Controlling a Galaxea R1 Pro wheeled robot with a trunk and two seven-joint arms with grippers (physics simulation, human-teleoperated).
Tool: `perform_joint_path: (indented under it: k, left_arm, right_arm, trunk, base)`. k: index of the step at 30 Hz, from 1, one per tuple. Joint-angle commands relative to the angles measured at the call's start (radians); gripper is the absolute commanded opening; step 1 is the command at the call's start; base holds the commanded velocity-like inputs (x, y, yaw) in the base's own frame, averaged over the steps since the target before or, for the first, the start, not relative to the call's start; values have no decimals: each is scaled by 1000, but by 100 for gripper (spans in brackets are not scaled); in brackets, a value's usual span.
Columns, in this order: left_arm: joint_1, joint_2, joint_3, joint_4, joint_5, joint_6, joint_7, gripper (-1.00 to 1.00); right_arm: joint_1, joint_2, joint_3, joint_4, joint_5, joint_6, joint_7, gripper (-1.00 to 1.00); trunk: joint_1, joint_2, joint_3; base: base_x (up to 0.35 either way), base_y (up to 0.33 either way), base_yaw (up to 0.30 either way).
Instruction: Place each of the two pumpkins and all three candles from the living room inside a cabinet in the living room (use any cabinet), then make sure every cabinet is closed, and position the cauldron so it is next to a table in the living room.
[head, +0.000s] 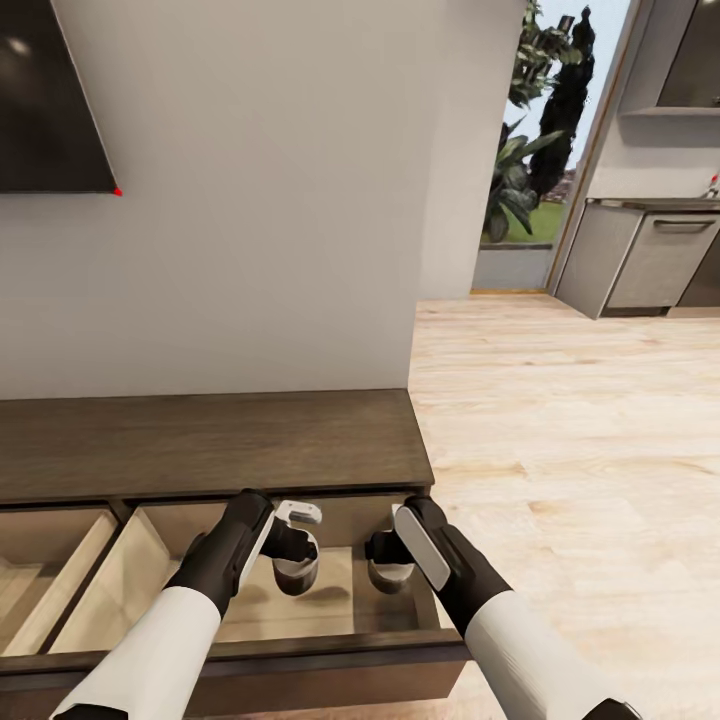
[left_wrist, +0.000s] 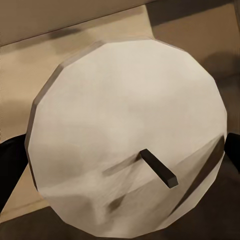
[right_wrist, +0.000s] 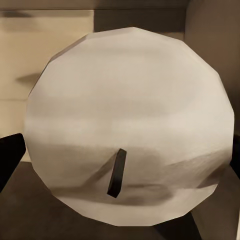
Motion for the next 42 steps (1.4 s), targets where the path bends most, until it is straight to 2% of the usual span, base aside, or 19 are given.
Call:
perform_joint_path:
  k: [1, 6, 7, 20, 21, 33, 42]
  left_arm:
    - [0, 0, -1, -1, -11, 3, -9, -100]
    - [0, 0, -1, -1, -11, 4, -9, -100]
    - [0, 0, -1, -1, -11, 4, -9, -100]
    - [0, 0, -2, -2, -11, 8, -11, -100]
    - [0, 0, -2, -2, -11, 9, -10, 100]
    - [1, 1, -1, -11, -9, 10, -7, 100]
    - [1, 1, -3, -13, -4, 11, -9, 100]
  right_arm:
    - [-1, 0, 3, -1, -9, 1, -10, -100]
    - [-1, 0, 5, 1, -9, 1, -10, -100]
    - [-1, 0, 5, 1, -9, 1, -10, 100]
    - [-1, 0, 7, 1, -9, 1, -10, 100]
    - [-1, 0, 7, 1, -9, 1, -10, 100]
    - [-1, 0, 7, 1, -9, 1, -10, 100]
    - [-1, 0, 7, 1, -9, 1, -10, 100]
  trunk:
    - [0, 0, -1]
    - [0, 0, -1]
    - [0, 0, -1]
    - [0, 0, -1]
    - [0, 0, -1]
    - [0, 0, -1]
    - [-4, 2, 34]
  base:
    - [0, 0, 0]
    - [0, 0, 0]
    - [0, 0, 0]
    - [0, 0, 0]
    - [0, 0, 0]
    - [0, 0, 0]
    - [0, 0, 0]
